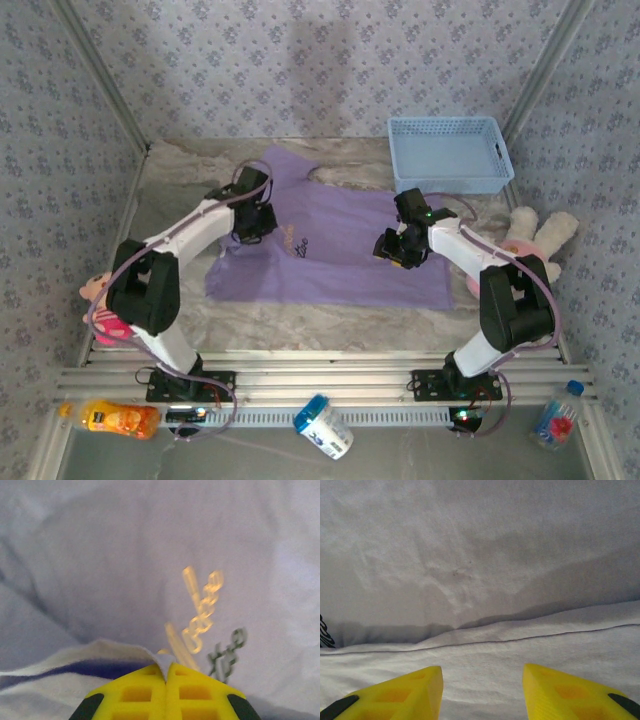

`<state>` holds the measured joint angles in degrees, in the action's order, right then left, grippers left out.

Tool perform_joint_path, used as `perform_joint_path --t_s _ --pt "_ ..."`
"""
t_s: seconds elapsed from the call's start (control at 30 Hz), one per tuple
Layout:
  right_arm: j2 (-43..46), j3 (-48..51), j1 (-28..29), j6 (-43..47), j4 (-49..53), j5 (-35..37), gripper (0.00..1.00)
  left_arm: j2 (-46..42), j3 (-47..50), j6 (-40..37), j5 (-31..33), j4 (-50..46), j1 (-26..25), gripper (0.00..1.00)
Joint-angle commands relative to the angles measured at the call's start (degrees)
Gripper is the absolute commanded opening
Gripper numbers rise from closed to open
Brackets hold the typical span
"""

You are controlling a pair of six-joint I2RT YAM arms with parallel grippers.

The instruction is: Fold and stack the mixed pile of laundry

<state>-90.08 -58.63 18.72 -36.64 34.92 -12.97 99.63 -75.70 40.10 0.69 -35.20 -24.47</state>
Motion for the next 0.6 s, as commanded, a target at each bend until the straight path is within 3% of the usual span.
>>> perform_joint_path --t_s 0.0,0.1,0.2,0.4,0.57 --pt "-1.5 -0.9 -0.3 0.1 0.5 -0.9 0.47 9.7 -10.8 -2.8 -1.2 -6.3 0.4 0.16" --pt "-2.1 -1.7 0.0 0.1 0.2 -1.1 0.47 18.3 -22.4 -4.3 2.4 -14.0 0.5 0.43" --pt "-1.9 -1.7 0.3 0.2 0.3 -0.5 0.47 19.8 -27.3 -6.1 2.7 -17.8 0.4 0.55" --pt "-1.9 -0.4 0.7 0.1 -0.2 -0.1 0.47 8.9 -17.3 -6.4 2.6 -16.4 0.3 0.55" --pt "-1.8 0.4 0.0 0.1 0.9 1.5 0.45 -2.1 0.8 -0.8 1.7 -11.4 0.3 0.38"
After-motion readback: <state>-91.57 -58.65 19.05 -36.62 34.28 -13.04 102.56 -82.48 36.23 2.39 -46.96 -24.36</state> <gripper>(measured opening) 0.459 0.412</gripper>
